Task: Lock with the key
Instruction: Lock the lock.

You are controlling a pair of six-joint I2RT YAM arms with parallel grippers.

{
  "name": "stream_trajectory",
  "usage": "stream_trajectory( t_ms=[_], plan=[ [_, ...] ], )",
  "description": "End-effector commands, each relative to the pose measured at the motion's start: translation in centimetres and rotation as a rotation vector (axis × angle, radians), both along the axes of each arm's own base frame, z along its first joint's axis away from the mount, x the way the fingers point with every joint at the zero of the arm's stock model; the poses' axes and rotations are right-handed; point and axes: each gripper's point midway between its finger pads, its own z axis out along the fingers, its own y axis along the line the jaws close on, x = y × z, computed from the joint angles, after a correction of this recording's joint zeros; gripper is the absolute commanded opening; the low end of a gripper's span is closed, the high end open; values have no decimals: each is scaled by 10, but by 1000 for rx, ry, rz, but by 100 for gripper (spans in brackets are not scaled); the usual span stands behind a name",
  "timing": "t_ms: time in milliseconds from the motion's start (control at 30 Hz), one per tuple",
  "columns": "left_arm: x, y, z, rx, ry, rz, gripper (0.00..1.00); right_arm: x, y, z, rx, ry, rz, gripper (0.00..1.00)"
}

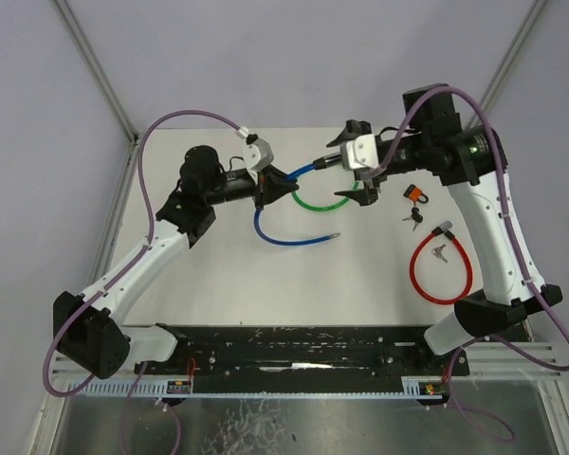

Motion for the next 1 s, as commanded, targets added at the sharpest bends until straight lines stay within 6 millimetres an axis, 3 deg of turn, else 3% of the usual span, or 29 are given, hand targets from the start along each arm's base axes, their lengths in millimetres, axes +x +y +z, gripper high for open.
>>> stream_trajectory(
  t_ms=[0,267,400,500,600,667,733,933,967],
  plan=[
    [-6,-5,19,19,-75,-50,0,16,1,-21,-129,-122,-69,93],
    [-11,-11,14,32,-66,-71,0,39,4,-29,-206,-209,-162,71],
    [-15,-13,12,42,-70,-79,0,44,5,-30,-212,-215,-184,48],
    [-15,-13,10,45,-73,-80,0,44,4,-34,-229,-216,-194,37],
    [-15,-14,9,47,-67,-81,0,46,2,-40,-248,-223,-205,35],
    [-15,-14,9,48,-68,-80,0,46,1,-43,-254,-222,-208,44],
    [-15,-14,9,47,-69,-77,0,46,1,-43,-256,-226,-206,45],
    [-16,-14,10,47,-85,-77,0,44,0,-44,-268,-210,-206,14],
    [-15,-14,10,49,-95,-67,6,42,-1,-44,-270,-203,-207,9]
  ],
)
